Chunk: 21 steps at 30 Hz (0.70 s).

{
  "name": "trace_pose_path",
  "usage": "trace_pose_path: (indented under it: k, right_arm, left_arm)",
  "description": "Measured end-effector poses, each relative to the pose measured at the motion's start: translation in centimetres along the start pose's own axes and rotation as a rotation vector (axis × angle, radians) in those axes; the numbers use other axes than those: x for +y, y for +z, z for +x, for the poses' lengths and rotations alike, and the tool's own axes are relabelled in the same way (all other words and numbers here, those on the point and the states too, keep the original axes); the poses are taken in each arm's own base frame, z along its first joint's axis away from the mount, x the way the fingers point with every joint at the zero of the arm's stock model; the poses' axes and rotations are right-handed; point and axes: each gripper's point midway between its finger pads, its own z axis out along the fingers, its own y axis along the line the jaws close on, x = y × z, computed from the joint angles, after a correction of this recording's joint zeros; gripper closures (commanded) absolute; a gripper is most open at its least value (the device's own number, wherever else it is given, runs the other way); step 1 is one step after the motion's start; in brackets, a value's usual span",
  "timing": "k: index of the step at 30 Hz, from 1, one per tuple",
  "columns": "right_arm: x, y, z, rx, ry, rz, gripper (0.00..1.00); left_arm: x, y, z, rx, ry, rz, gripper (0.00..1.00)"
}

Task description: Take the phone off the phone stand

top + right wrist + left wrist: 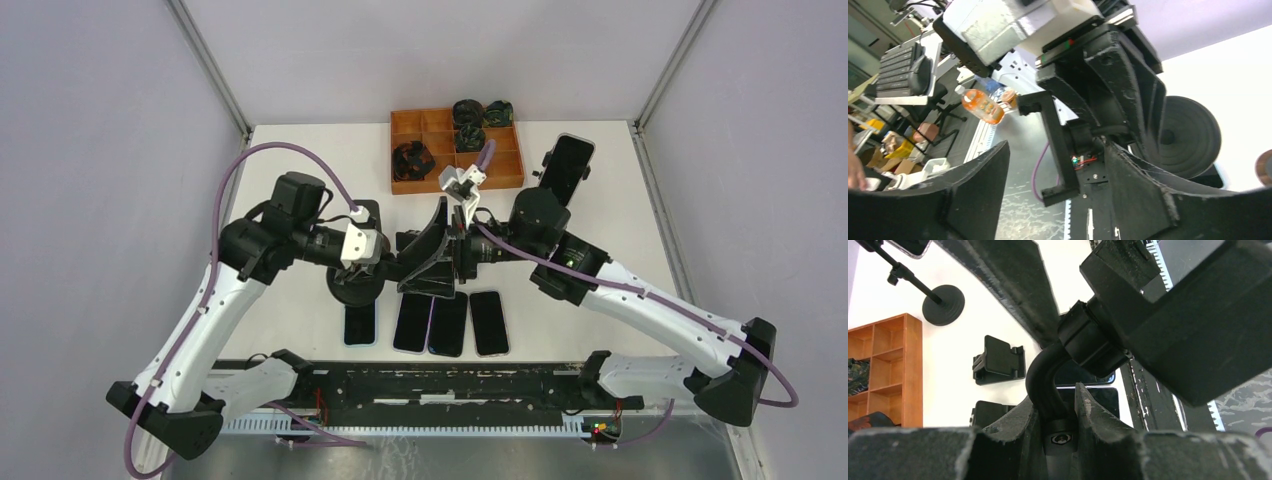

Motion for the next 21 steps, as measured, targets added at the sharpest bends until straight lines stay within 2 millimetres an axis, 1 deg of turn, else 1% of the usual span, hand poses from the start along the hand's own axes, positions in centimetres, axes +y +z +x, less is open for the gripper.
trace_pose_path:
  k: [4,8,9,11,16,18,19,20,21]
  right_arm:
    - [0.9,0.5,0.5,0.037,0.01,-0.016,0.35]
    - [1.1,0.8,1.7,0.077,0.024,0.019,0.43]
    - [1.0,1.0,2.1,0.092,0.024,0.034,0.44]
    - [0.8,1.5,2.3,0.132,0.02,0.076,0.49]
    - [-0.6,2.3,1.9,0.244,-0.015,0.191,0.77]
    - [-0.9,2.2,1.8,0.284,-0.032,0.223,0.93]
    - [-1.0,2.1,1.8,0.296,-0.044,0.231,1.0]
    - [-1.1,2.0,1.8,0.307,-0.054,0.24,1.0]
    - [-1.1,1.9,1.9,0.314,-0.064,0.247,1.0]
  left_arm:
    - [-0.2,0.1,0.4,0.009,-0.025,0.015,0.98]
    - [-0.8,0.4,0.6,0.009,-0.055,0.045,0.98]
    - [-1.0,0.5,0.6,0.006,-0.063,0.056,0.98]
    - [-1.3,0.6,0.5,-0.002,-0.079,0.074,0.98]
    - [-0.8,0.6,0.2,-0.009,-0.078,0.072,0.98]
    - [-0.6,0.5,0.2,-0.011,-0.072,0.065,0.98]
    - [-0.6,0.5,0.2,-0.011,-0.069,0.063,0.92]
    - [-0.5,0.5,0.2,-0.011,-0.067,0.061,0.77]
    - [-0.5,0.5,0.1,-0.012,-0.063,0.061,0.54]
